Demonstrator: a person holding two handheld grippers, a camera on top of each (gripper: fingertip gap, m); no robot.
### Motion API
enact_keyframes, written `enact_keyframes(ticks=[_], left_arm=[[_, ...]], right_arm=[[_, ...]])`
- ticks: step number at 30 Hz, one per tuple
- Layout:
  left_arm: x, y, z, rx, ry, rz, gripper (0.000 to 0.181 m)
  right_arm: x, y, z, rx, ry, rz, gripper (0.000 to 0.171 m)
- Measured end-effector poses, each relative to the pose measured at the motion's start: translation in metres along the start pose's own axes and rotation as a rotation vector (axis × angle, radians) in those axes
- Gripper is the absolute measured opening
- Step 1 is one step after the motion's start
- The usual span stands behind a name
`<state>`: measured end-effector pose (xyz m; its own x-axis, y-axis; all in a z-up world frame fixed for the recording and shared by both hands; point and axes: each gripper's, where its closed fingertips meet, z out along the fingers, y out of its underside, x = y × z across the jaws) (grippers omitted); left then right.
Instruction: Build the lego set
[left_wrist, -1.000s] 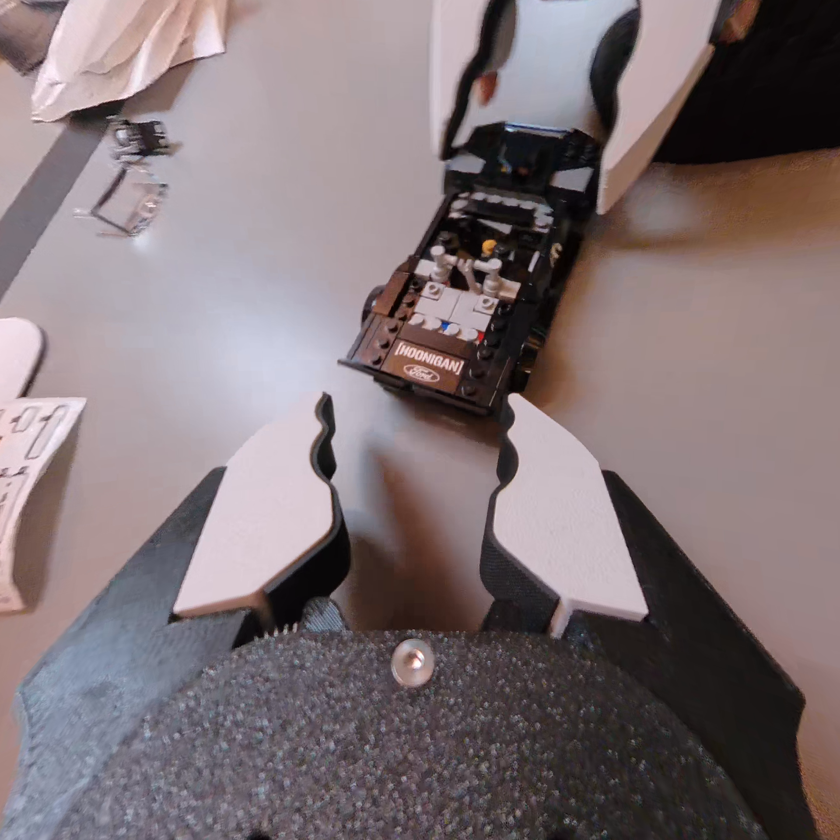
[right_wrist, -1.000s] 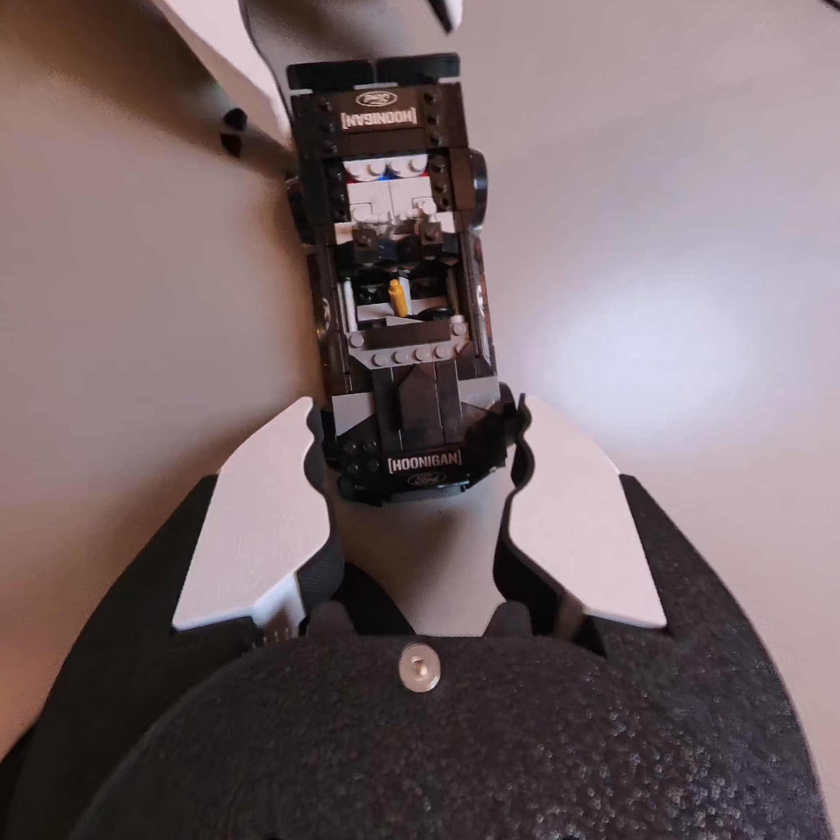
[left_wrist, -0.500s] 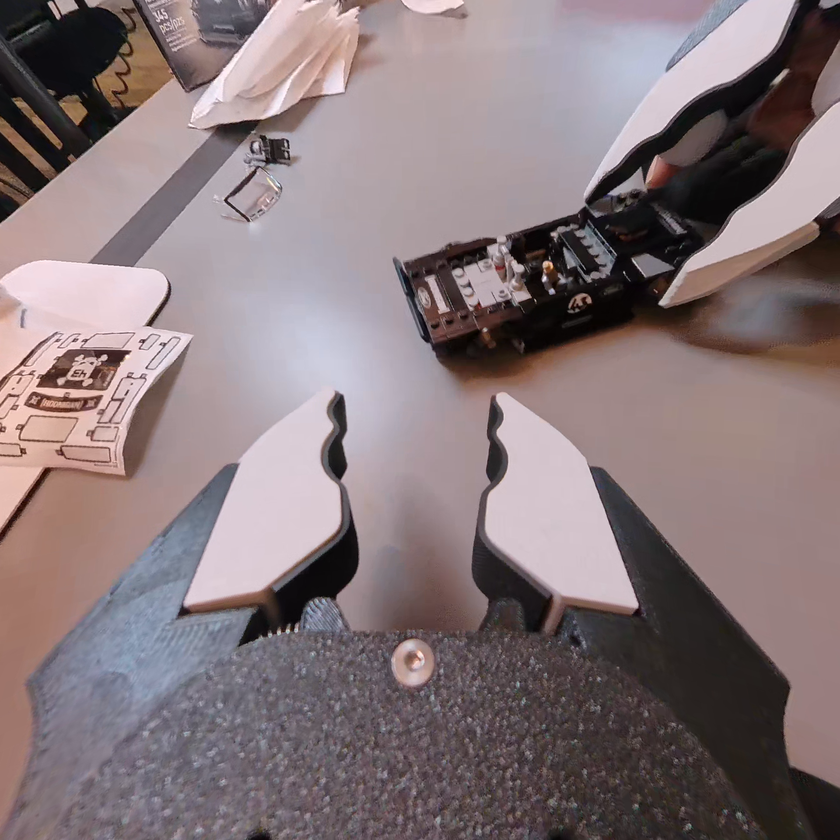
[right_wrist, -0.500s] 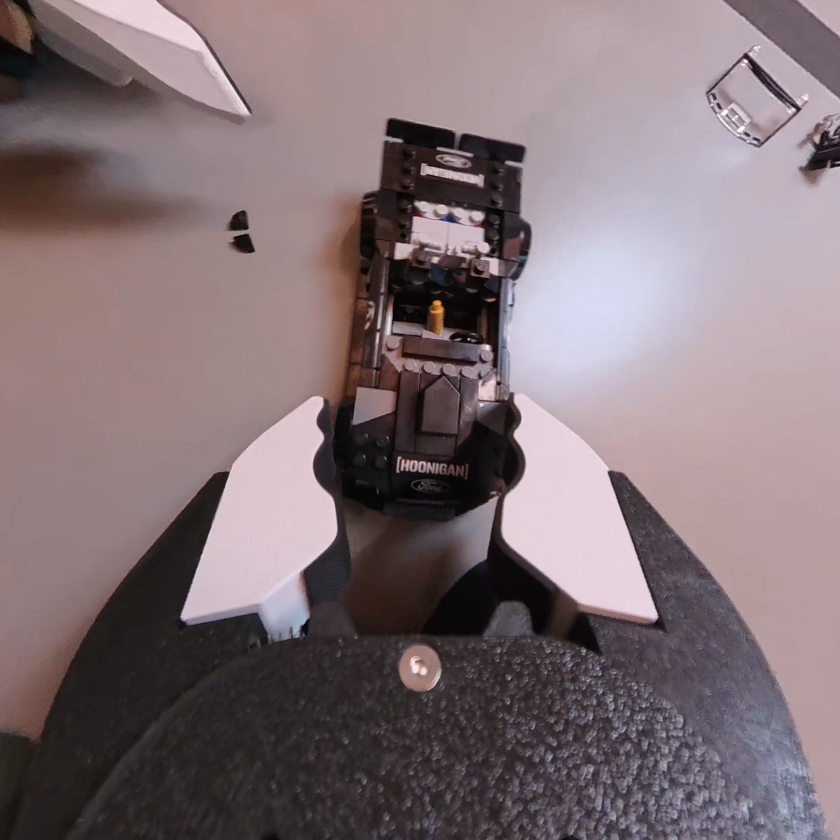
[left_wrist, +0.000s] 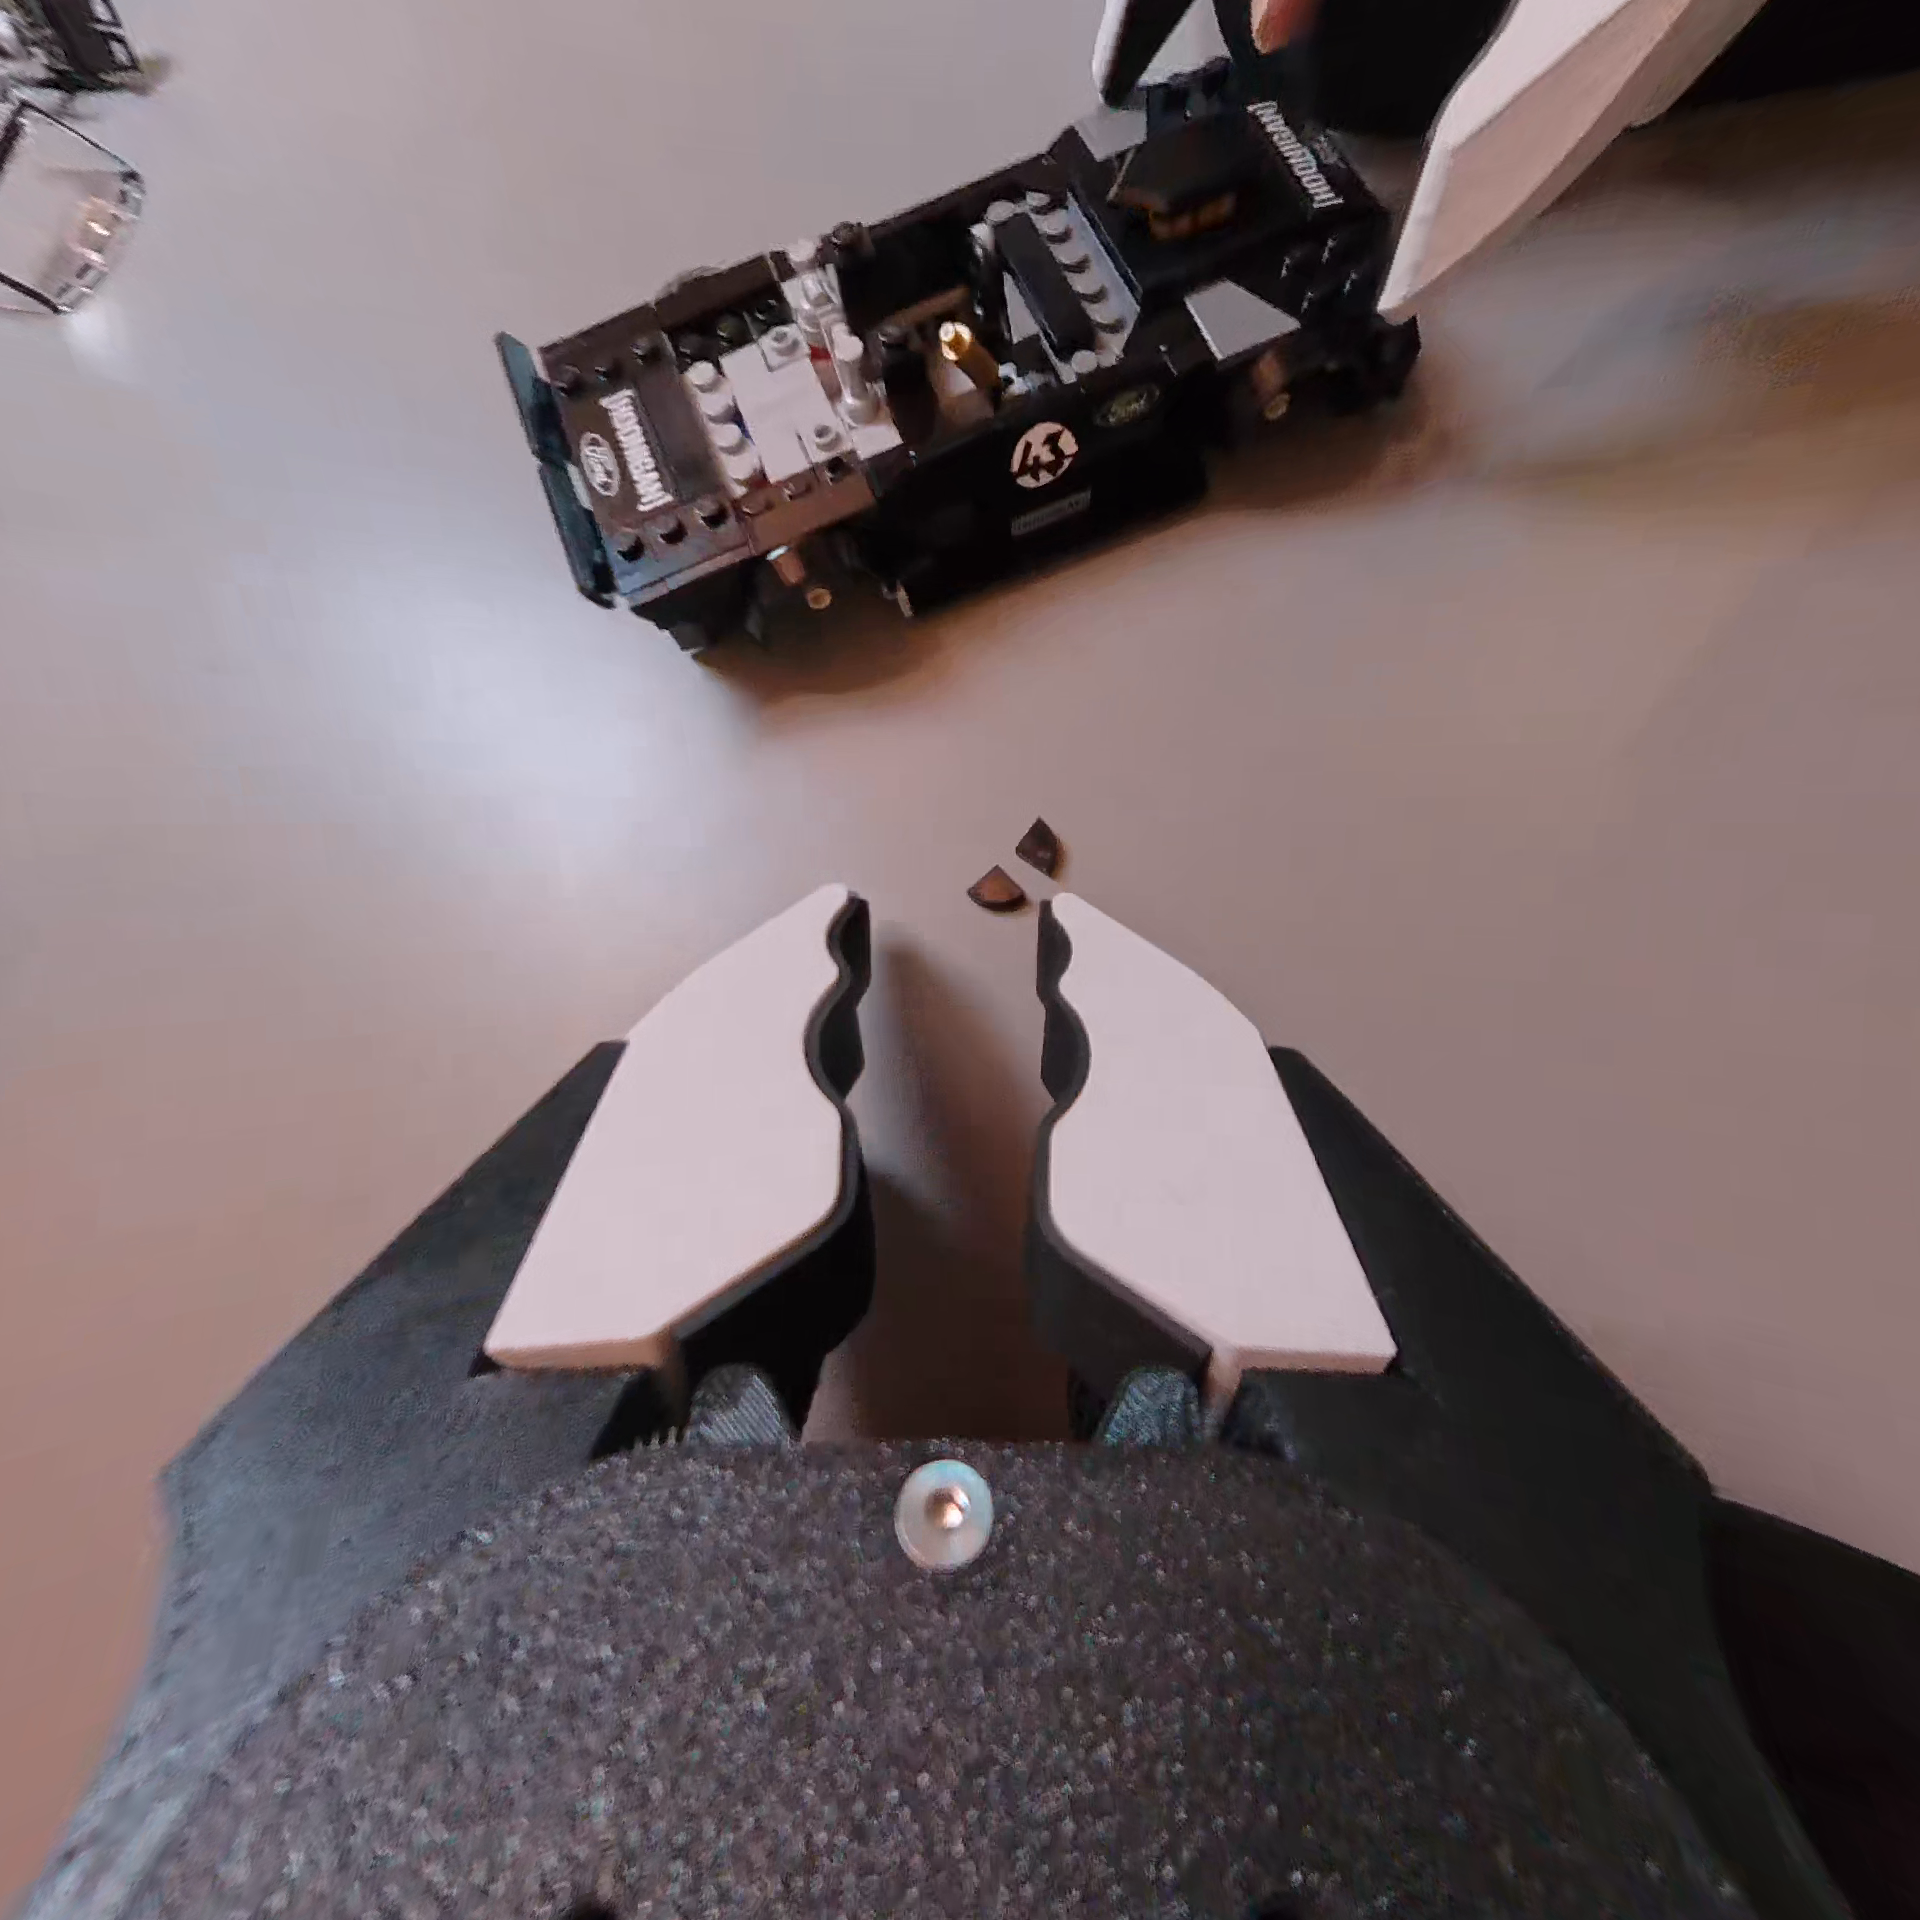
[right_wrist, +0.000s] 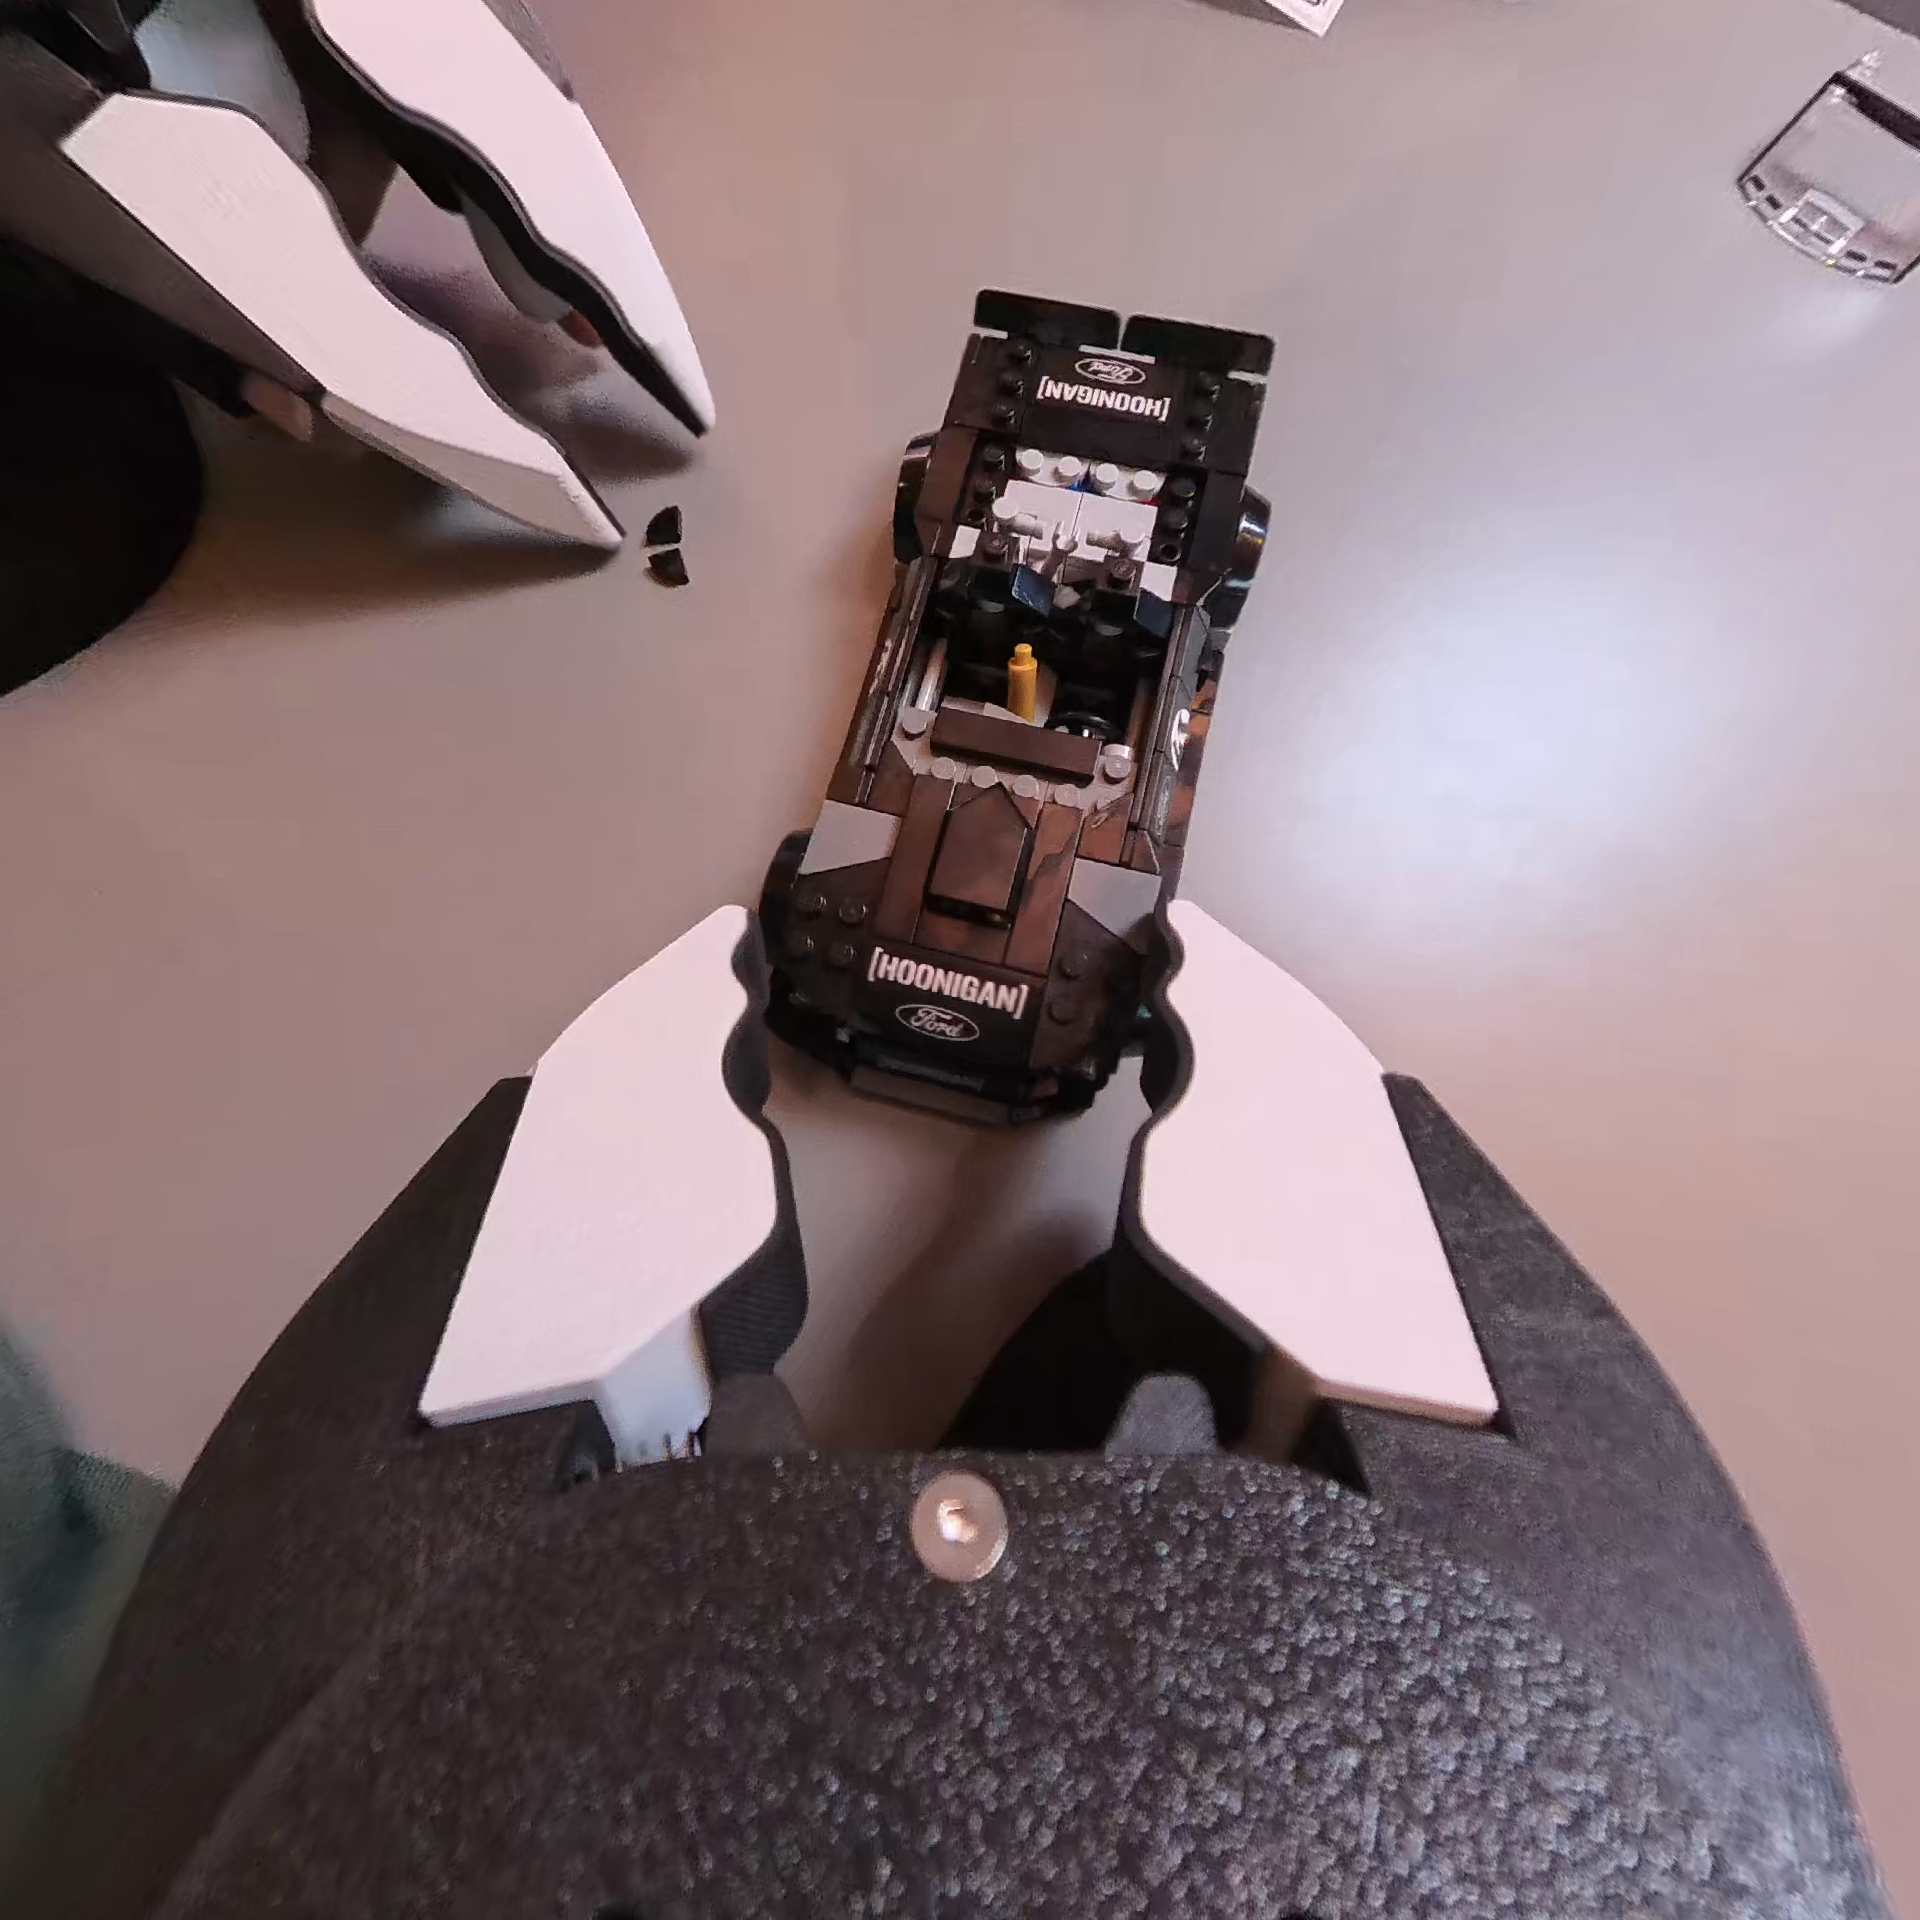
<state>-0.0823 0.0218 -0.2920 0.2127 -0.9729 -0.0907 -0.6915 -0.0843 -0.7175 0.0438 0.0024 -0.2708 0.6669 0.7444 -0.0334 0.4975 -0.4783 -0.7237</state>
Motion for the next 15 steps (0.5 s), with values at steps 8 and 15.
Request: enact_keyframes(ticks=[8, 15], left_arm=[[0.0077, -0.0016, 0.0056, -0.023, 0.064, 0.018, 0.015], [0.009, -0.0017, 0.0056, -0.022, 0.057, 0.018, 0.011]], right_arm=[[-0.0064, -0.0006, -0.0008, 0.031, -0.038, 0.01, 0.065], [-0.0093, -0.0011, -0.001, 0.034, -0.062, 0.008, 0.064]])
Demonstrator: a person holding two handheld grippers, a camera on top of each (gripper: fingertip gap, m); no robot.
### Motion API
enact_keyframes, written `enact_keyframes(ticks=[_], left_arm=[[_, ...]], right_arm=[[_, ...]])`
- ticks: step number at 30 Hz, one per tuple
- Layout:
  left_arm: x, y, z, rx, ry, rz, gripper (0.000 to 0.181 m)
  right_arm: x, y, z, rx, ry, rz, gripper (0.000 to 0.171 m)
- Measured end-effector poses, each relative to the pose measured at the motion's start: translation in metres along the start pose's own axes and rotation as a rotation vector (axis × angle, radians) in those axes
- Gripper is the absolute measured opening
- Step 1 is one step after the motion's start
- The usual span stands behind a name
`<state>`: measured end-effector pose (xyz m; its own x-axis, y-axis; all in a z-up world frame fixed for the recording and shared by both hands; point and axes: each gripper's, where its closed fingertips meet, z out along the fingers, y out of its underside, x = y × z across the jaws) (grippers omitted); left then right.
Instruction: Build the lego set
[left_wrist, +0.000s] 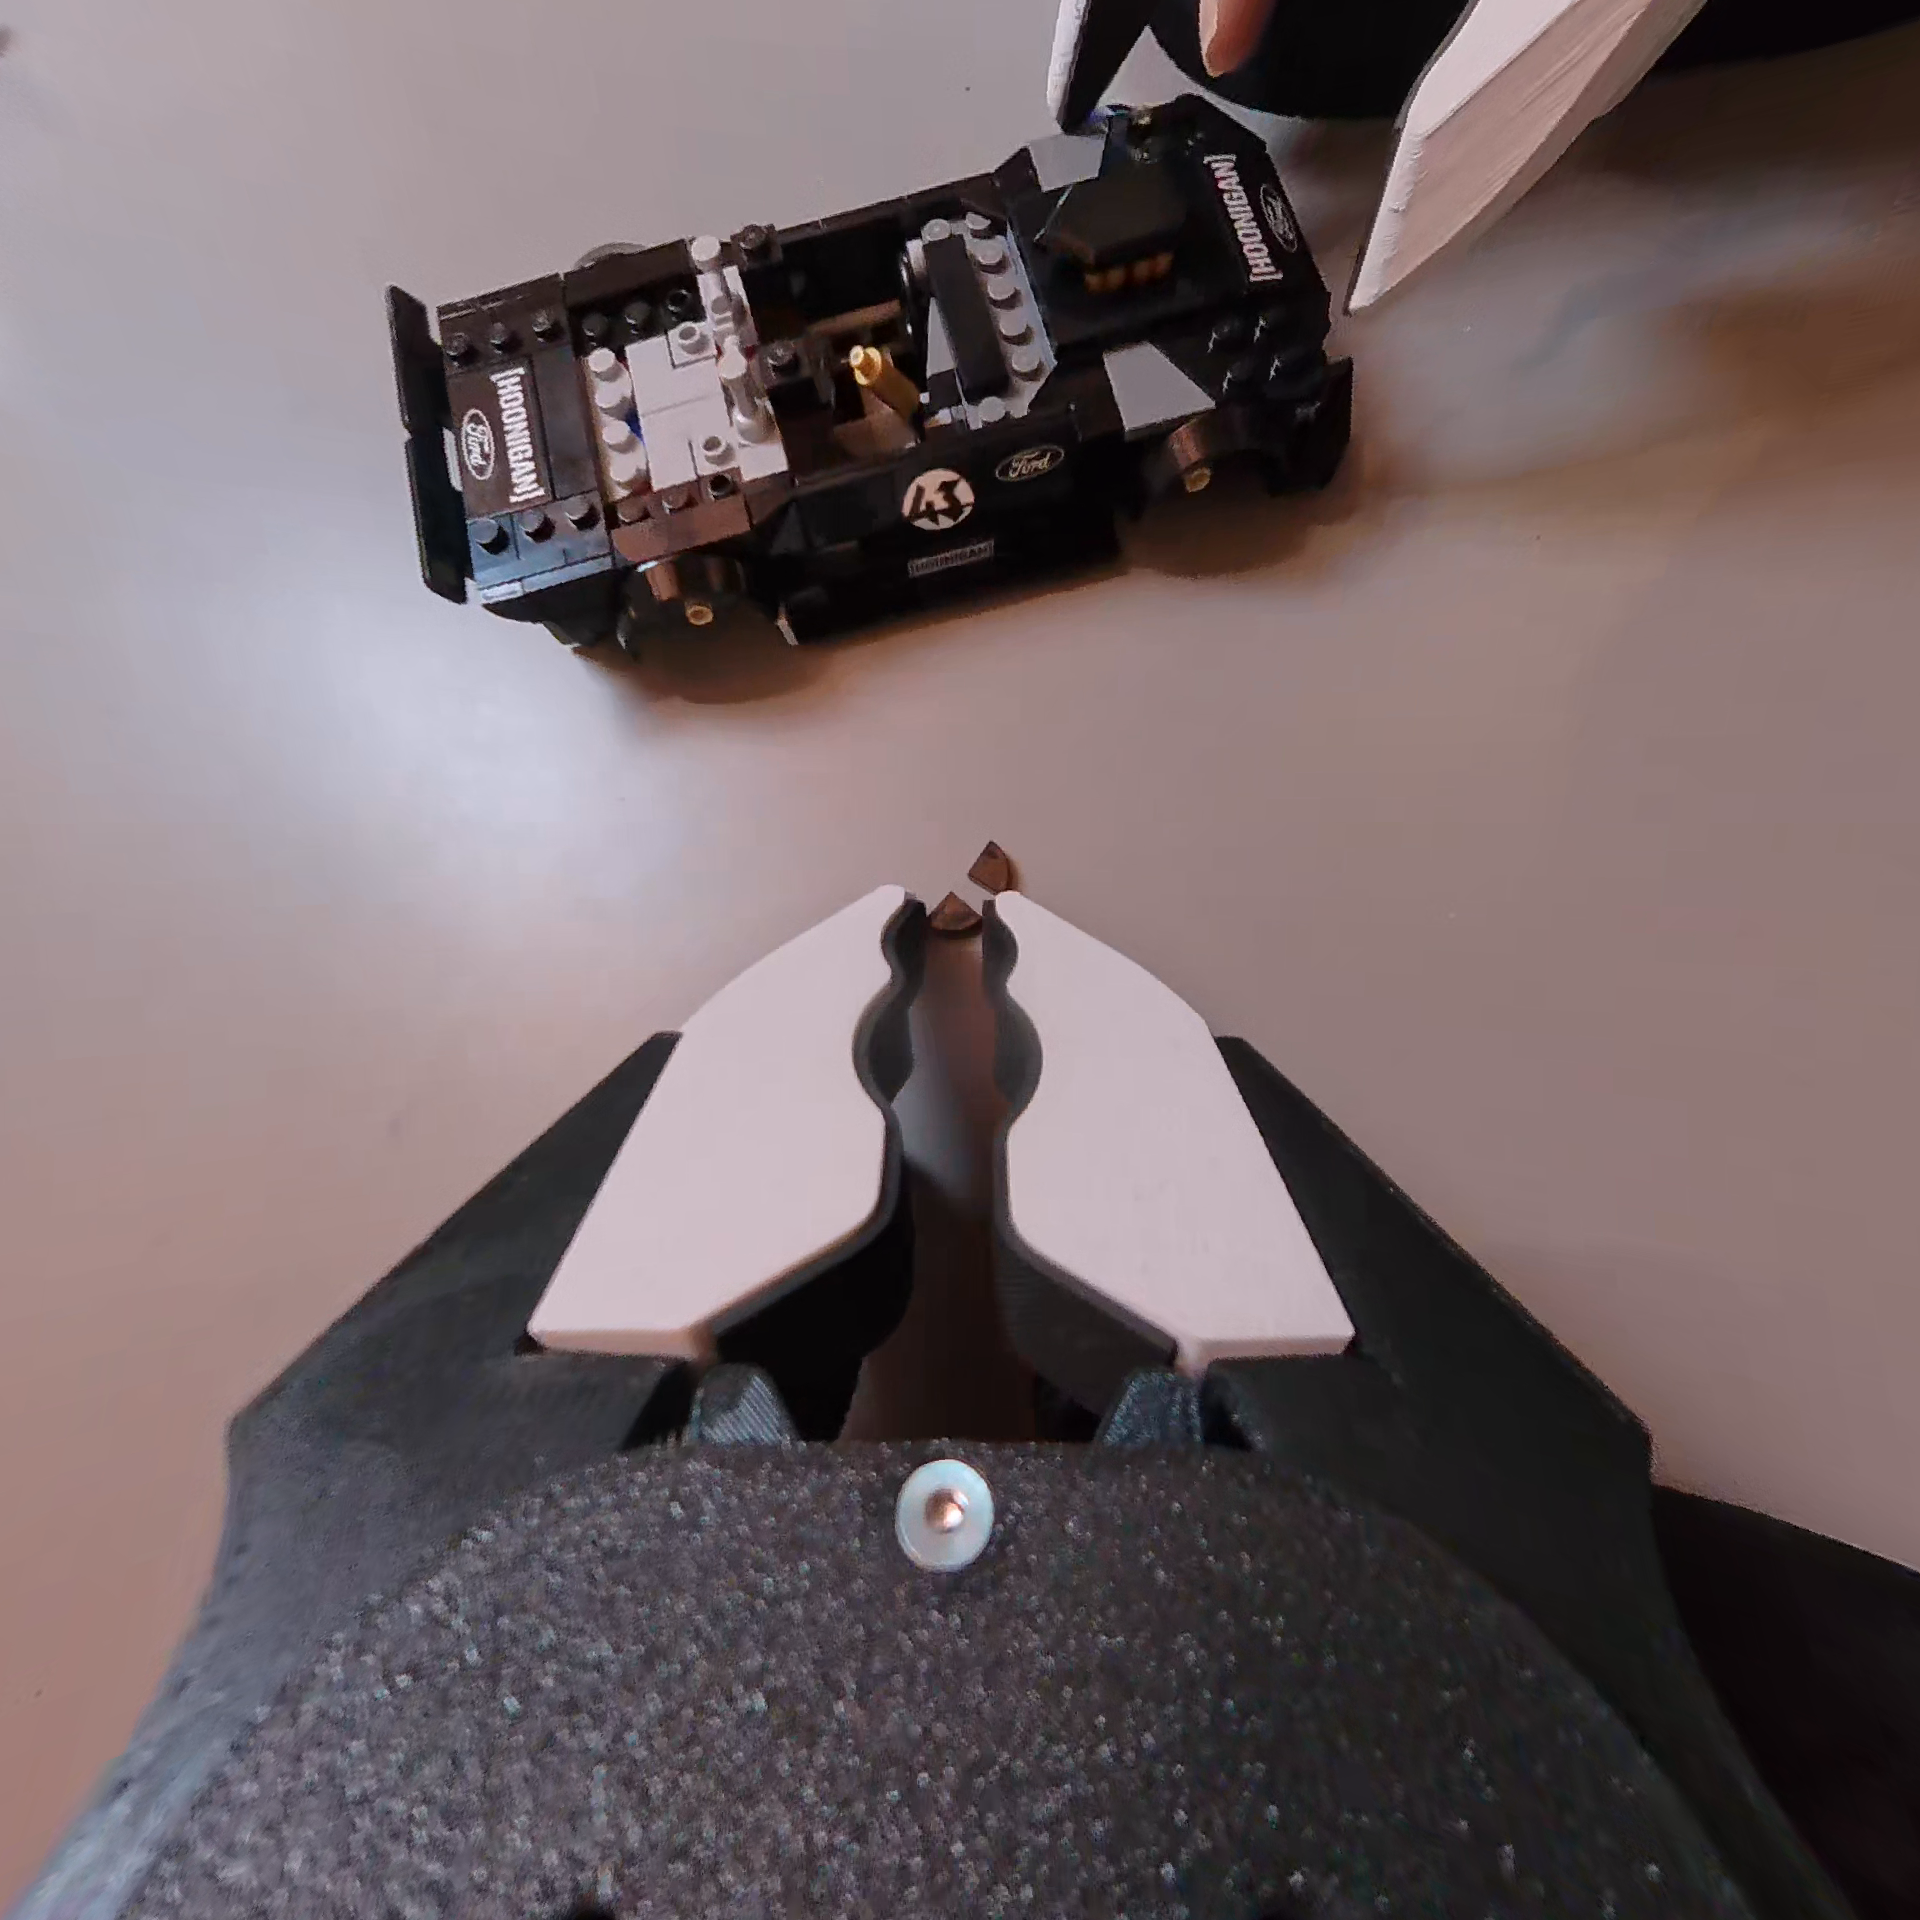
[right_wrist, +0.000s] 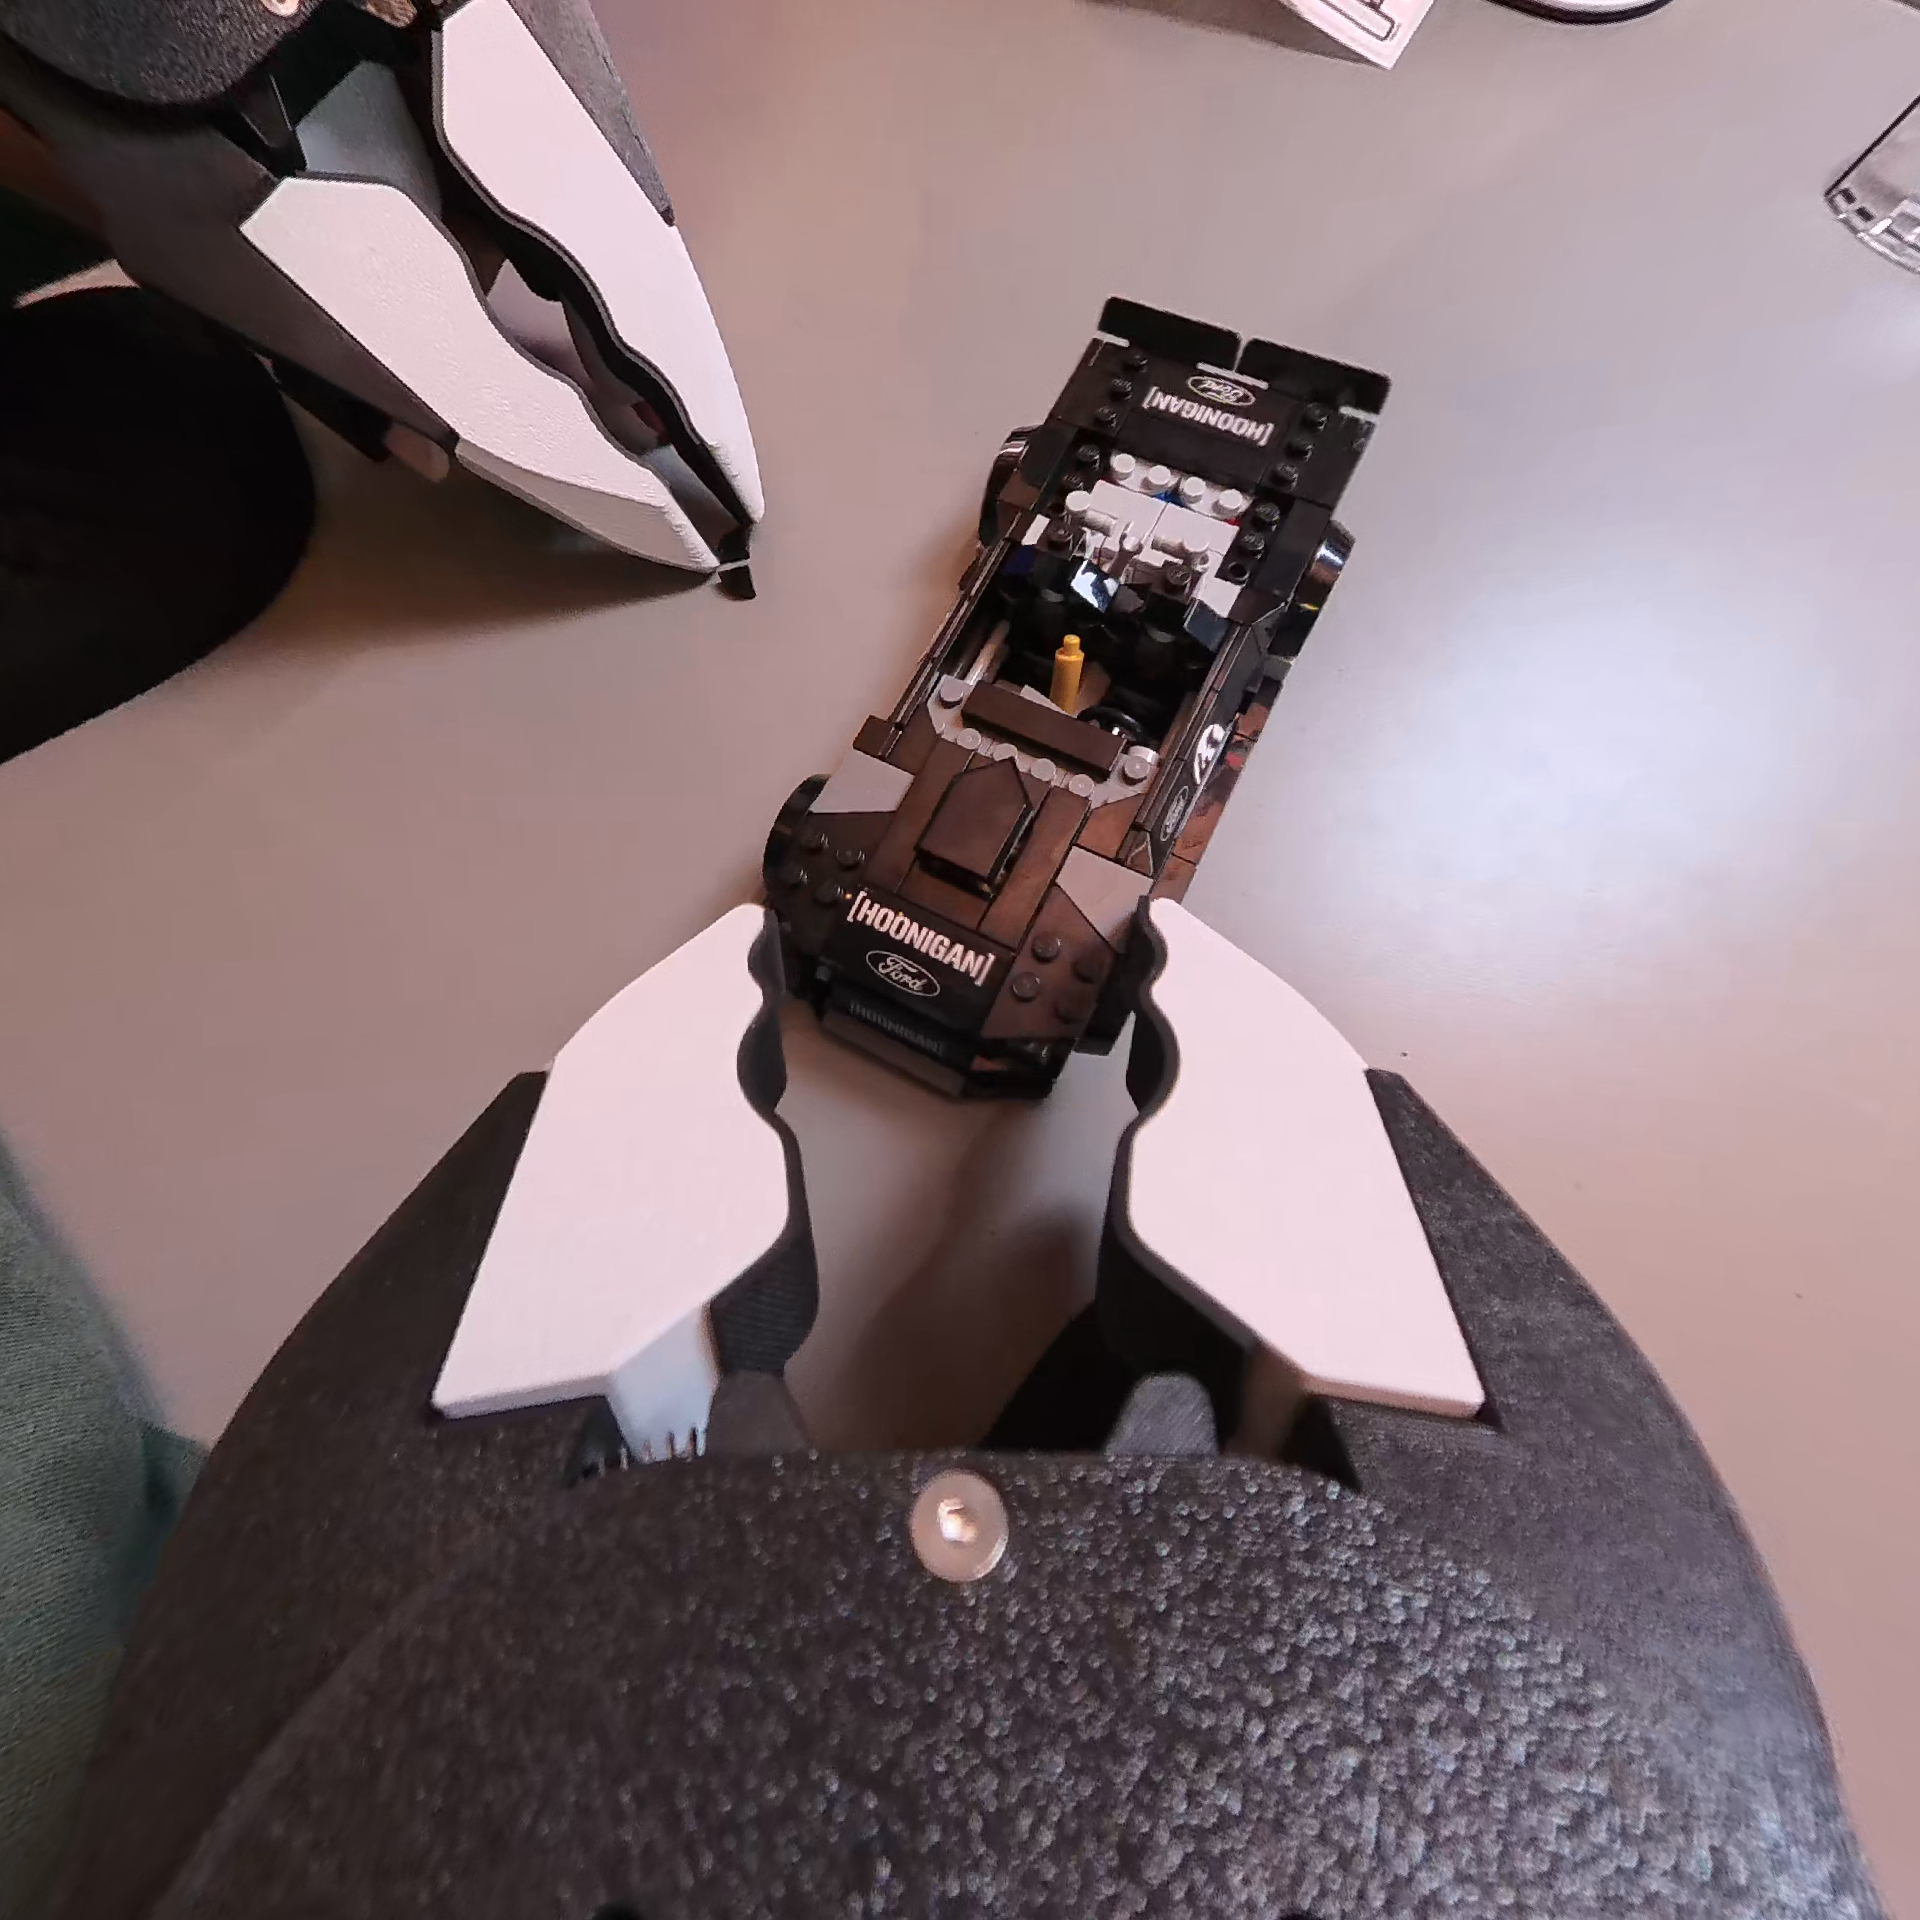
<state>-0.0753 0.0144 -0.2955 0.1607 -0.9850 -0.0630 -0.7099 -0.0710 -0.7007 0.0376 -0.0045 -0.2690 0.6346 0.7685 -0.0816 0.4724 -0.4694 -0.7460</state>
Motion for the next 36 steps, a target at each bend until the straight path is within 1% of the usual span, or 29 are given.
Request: enact_keyframes(ticks=[2, 4, 6, 8, 10, 16, 19, 22, 27, 32, 36], left_arm=[[0.0, 0.0, 0.0, 0.006, -0.009, 0.003, 0.01], [-0.004, -0.002, -0.003, 0.031, -0.031, -0.003, 0.001], [-0.01, -0.007, -0.008, 0.072, -0.057, -0.025, 0.0], [-0.014, -0.01, -0.012, 0.093, -0.064, -0.047, 0.004], [-0.015, -0.008, -0.012, 0.083, -0.07, -0.045, 0.005], [-0.014, -0.003, -0.01, 0.064, -0.067, -0.046, 0.016], [-0.016, -0.002, -0.013, 0.071, -0.07, -0.053, 0.019], [-0.018, 0.001, -0.014, 0.072, -0.077, -0.065, 0.02], [-0.018, 0.007, -0.007, 0.028, -0.078, -0.059, 0.02], [-0.017, 0.006, -0.006, 0.022, -0.071, -0.061, 0.017], [-0.017, 0.006, -0.005, 0.014, -0.069, -0.059, 0.016]], right_arm=[[-0.001, 0.0, 0.0, 0.001, -0.006, 0.001, 0.064], [-0.001, 0.0, 0.0, 0.002, -0.001, 0.002, 0.064], [0.0, 0.0, 0.0, 0.005, 0.013, 0.002, 0.065], [0.001, -0.001, 0.001, 0.003, 0.025, -0.001, 0.067], [0.001, -0.001, 0.002, -0.003, 0.036, -0.01, 0.07], [-0.003, -0.004, 0.011, -0.022, 0.086, -0.017, 0.083], [0.002, 0.0, 0.015, -0.064, 0.13, -0.052, 0.082], [0.007, 0.002, 0.012, -0.082, 0.104, -0.058, 0.079], [0.017, 0.007, 0.008, -0.113, 0.068, -0.069, 0.079], [0.029, 0.007, 0.005, -0.132, 0.085, -0.085, 0.076], [0.035, 0.008, 0.005, -0.157, 0.062, -0.118, 0.076]])
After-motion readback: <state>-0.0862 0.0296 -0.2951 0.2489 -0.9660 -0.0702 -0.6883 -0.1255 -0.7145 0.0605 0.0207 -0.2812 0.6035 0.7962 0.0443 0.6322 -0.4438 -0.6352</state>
